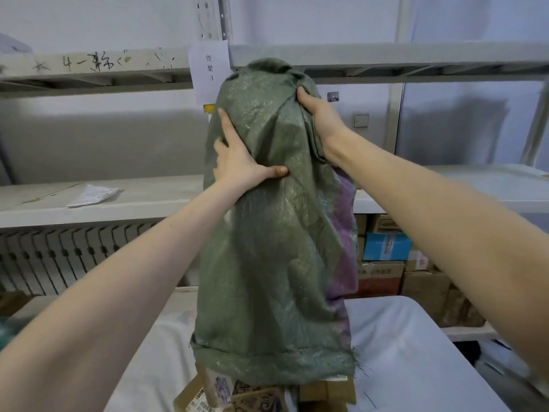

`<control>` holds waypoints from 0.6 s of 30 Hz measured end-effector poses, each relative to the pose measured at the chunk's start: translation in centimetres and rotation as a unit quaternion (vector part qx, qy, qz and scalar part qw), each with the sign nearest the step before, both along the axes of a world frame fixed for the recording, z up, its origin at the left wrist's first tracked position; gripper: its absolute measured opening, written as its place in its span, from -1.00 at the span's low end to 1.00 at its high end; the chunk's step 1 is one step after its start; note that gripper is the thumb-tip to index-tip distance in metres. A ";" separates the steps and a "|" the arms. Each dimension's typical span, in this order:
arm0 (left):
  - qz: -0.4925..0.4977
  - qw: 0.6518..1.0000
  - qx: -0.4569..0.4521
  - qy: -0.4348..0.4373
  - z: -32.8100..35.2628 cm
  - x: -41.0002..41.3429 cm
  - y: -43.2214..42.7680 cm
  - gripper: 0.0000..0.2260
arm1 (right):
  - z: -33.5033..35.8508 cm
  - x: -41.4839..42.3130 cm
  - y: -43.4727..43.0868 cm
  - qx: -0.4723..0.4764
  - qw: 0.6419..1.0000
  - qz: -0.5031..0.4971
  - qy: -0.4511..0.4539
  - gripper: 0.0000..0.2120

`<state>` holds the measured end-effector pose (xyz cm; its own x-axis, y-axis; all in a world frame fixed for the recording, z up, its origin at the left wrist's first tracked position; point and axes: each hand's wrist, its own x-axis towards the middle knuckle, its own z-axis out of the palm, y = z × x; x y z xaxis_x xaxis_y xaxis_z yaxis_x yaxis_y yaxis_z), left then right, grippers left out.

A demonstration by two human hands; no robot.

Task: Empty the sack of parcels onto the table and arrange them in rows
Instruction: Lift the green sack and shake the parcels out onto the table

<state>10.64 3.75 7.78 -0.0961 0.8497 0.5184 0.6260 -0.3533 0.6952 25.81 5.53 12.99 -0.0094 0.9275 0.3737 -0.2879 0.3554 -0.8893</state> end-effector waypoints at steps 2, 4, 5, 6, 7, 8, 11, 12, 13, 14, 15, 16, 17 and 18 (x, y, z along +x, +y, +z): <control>-0.055 0.998 -0.014 -0.022 0.8 0.4 0.0 0.32 | -0.2 0.4 0.1 -0.014 1.000 0.009 0.004 -0.65; -0.094 0.994 -0.012 -0.045 1.7 0.5 -0.2 0.30 | 0.2 0.4 0.0 -0.010 1.000 0.014 -0.006 -0.64; -0.109 0.992 -0.010 -0.061 2.0 0.5 -0.2 0.25 | 0.5 0.4 -0.1 -0.007 1.000 0.021 -0.015 -0.64; -0.120 0.990 -0.009 -0.076 2.2 0.5 -0.1 0.13 | 0.7 0.6 -0.2 -0.007 0.999 0.024 -0.032 -0.64; -0.124 0.988 -0.008 -0.093 2.1 0.4 0.0 -0.04 | 0.9 0.7 -0.1 -0.005 0.998 0.013 -0.067 -0.63; -0.118 0.987 -0.006 -0.110 1.9 0.4 0.2 -0.23 | 1.2 0.9 0.0 0.004 0.991 -0.026 -0.128 -0.57; -0.087 0.983 -0.003 -0.159 1.1 0.6 0.9 -0.67 | 1.5 2.4 0.8 0.059 0.872 -0.259 -0.410 -0.22; -0.082 0.983 -0.013 -0.164 1.0 0.7 1.1 -0.75 | 1.4 3.0 0.6 0.090 0.830 -0.320 -0.449 -0.18; -0.081 0.982 -0.029 -0.167 1.0 0.6 1.3 -0.80 | 0.9 3.7 0.4 0.151 0.806 -0.350 -0.454 -0.20; -0.079 0.982 -0.045 -0.166 1.2 0.5 1.7 -0.83 | 0.2 4.6 0.1 0.249 0.780 -0.359 -0.448 -0.27; -0.074 0.981 -0.058 -0.169 1.4 0.2 2.1 -0.85 | -0.6 5.4 -0.2 0.351 0.735 -0.355 -0.460 -0.36; -0.063 0.979 -0.068 -0.179 1.6 -0.1 2.4 -0.81 | -1.4 6.1 -0.2 0.421 0.669 -0.343 -0.507 -0.45; -0.054 0.977 -0.080 -0.191 1.8 -0.4 2.7 -0.72 | -2.3 6.7 -0.3 0.451 0.617 -0.317 -0.562 -0.46; -0.051 0.975 -0.095 -0.194 2.0 -0.6 3.0 -0.62 | -3.1 6.8 -0.2 0.423 0.601 -0.290 -0.613 -0.41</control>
